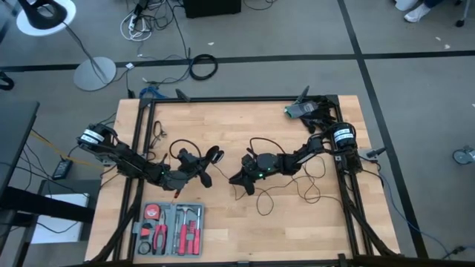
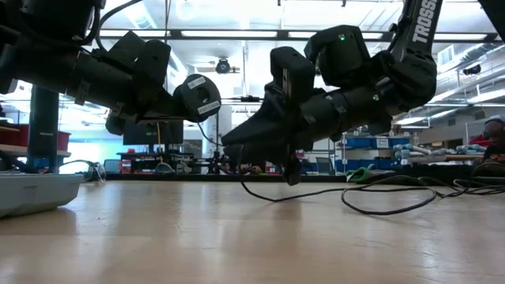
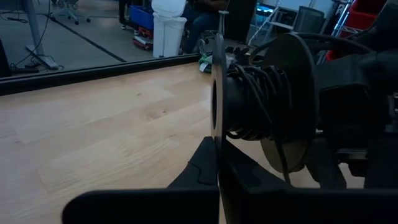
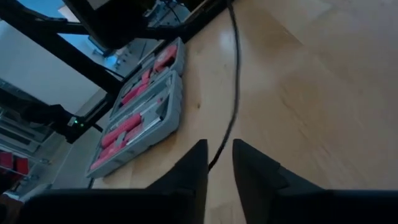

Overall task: Coil cords
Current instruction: Coil the black wire onto the spool

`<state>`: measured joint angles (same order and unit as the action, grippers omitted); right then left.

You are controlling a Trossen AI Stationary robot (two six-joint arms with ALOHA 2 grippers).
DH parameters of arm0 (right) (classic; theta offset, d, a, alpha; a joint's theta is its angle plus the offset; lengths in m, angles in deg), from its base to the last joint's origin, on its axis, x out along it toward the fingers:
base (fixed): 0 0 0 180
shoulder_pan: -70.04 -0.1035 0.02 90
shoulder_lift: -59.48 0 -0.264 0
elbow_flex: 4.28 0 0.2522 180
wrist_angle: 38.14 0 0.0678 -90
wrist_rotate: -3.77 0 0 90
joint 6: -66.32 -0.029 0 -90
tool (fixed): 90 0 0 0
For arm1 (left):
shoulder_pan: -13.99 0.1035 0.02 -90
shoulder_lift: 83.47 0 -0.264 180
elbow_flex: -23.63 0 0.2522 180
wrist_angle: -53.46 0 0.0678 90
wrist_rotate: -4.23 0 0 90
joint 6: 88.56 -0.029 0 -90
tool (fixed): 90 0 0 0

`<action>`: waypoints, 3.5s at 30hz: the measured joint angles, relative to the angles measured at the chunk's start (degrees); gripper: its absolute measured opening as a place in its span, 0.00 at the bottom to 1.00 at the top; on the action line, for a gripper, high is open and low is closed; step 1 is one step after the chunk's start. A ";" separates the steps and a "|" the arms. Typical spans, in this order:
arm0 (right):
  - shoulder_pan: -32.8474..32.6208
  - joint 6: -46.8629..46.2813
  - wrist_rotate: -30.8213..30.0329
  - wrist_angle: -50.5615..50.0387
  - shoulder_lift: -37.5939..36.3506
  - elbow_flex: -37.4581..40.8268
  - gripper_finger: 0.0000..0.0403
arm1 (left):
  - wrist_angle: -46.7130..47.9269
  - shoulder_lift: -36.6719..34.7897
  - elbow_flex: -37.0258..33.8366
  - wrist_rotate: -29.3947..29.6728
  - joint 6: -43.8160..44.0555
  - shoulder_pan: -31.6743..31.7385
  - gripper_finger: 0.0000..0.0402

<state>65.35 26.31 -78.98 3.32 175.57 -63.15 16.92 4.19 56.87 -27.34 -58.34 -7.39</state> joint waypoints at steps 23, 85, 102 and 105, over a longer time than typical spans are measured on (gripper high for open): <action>5.74 0.33 2.96 -2.52 -1.01 -0.04 0.01 | 0.13 0.00 0.00 0.00 -0.05 0.00 0.00; -1.64 10.36 -19.45 -29.76 -13.14 0.00 0.39 | -4.60 -0.02 0.00 -0.21 -4.47 0.00 0.00; -1.69 10.16 -16.67 -31.49 -13.14 0.00 0.09 | -8.93 -0.02 0.00 -0.22 -7.76 0.00 0.00; -1.69 10.11 -18.41 -33.05 -13.11 0.00 0.02 | -8.71 -0.02 0.00 -0.83 -7.74 0.00 0.00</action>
<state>63.67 36.42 -97.39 -29.73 162.46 -63.15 8.21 4.16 56.87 -28.17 -66.08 -7.39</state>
